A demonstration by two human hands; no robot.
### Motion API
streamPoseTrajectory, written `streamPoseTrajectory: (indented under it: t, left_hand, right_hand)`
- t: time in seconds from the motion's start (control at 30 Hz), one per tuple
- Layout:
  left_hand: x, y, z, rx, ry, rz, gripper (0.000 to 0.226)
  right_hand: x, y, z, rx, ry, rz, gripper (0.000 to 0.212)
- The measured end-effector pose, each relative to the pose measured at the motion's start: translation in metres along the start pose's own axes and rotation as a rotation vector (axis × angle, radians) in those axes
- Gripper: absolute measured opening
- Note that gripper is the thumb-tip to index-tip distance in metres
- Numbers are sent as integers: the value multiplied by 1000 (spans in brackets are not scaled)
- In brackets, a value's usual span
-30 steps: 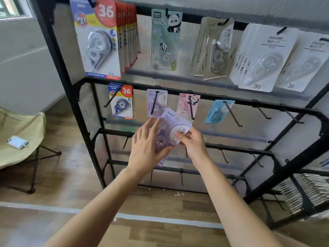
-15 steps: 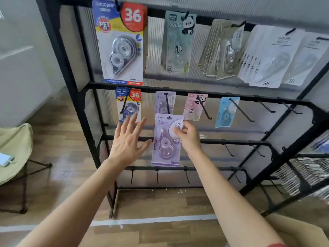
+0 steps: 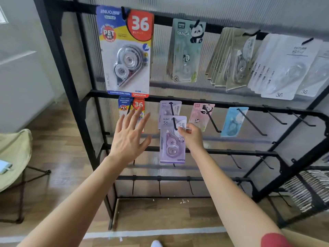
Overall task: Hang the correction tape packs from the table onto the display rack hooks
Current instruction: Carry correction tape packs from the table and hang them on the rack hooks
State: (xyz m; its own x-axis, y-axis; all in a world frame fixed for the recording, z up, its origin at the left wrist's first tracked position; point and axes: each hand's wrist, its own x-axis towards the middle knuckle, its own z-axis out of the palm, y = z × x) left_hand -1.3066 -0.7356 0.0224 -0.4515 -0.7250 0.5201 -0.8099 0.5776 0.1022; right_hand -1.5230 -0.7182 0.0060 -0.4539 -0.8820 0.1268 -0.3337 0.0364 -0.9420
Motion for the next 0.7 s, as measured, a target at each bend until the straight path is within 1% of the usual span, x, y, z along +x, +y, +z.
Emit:
streamPoseTrajectory:
  t: [0.07, 0.1, 0.2, 0.23, 0.3, 0.37, 0.5, 0.6, 0.7]
  left_hand:
    - [13, -4, -1, 20, 36, 11, 66]
    - [19, -6, -1, 30, 46, 8, 66]
    - [31, -7, -1, 62, 26, -14, 68]
    - [34, -7, 0, 69, 26, -17, 68]
    - [36, -8, 2, 88, 38, -15, 68]
    - [36, -10, 6, 113, 51, -8, 68]
    - [37, -12, 10, 114, 26, -47, 69]
    - [35, -13, 13, 139, -4, -55, 72]
    - [35, -13, 13, 123, -9, -63, 73]
  right_hand:
    - [13, -1, 4, 17, -9, 1, 20]
    - [19, -1, 7, 27, -7, 5, 19]
    - [41, -3, 14, 24, -4, 41, 4]
    - [49, -3, 16, 12, -3, 60, 5]
    - [62, -5, 19, -8, 1, 103, 14]
    - [72, -6, 22, -33, -3, 106, 21]
    - [82, -8, 25, -63, -18, 94, 21]
    - [85, -8, 26, -88, -14, 123, 23]
    - [79, -8, 30, -109, -5, 156, 37]
